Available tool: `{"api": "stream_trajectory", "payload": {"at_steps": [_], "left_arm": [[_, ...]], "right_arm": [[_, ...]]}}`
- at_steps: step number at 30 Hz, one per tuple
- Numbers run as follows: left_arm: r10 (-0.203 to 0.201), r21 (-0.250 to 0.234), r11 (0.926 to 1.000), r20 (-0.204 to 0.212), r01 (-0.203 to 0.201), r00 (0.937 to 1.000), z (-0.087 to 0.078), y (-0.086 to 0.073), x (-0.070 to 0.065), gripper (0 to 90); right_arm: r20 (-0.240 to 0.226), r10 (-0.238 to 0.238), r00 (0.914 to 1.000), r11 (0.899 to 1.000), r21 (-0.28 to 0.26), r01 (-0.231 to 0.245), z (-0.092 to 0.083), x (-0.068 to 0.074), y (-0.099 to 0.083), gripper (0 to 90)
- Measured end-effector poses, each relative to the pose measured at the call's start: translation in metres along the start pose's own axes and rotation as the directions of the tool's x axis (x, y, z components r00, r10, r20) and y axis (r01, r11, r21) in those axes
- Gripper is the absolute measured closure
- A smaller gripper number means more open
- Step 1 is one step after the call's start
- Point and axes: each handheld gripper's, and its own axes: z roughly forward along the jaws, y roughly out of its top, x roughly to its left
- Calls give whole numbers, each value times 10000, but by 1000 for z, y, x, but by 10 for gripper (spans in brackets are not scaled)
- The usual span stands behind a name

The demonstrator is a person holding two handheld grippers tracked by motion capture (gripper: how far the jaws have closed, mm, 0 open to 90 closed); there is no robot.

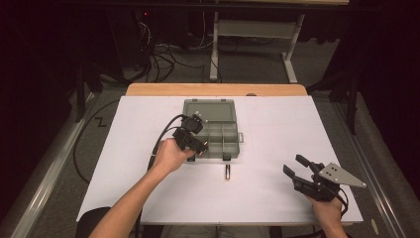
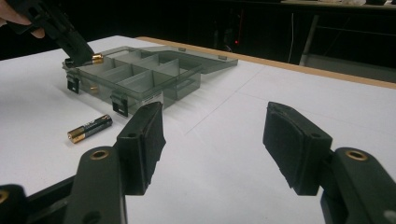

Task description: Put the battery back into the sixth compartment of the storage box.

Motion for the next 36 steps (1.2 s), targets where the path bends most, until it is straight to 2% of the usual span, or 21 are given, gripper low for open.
{"api": "stream_trajectory", "payload": {"at_steps": [11,21,28,36], "left_arm": [[-278,120,9995,-204,280,9994,9,8,8,761],[-543,138,9984,-86,544,9985,14,10,13,765],[-492,130,9987,-119,493,9987,15,10,13,745],[-167,71,9998,-158,168,9997,11,7,7,654]], "right_arm": [[-8,-8,10000,10000,-6,8,0,0,0,400],[-32,17,10000,10000,-5,-17,0,0,0,400],[-32,14,10000,10000,-2,-14,0,0,0,400],[-23,37,10000,10000,-26,-37,-1,-1,0,400]]}}
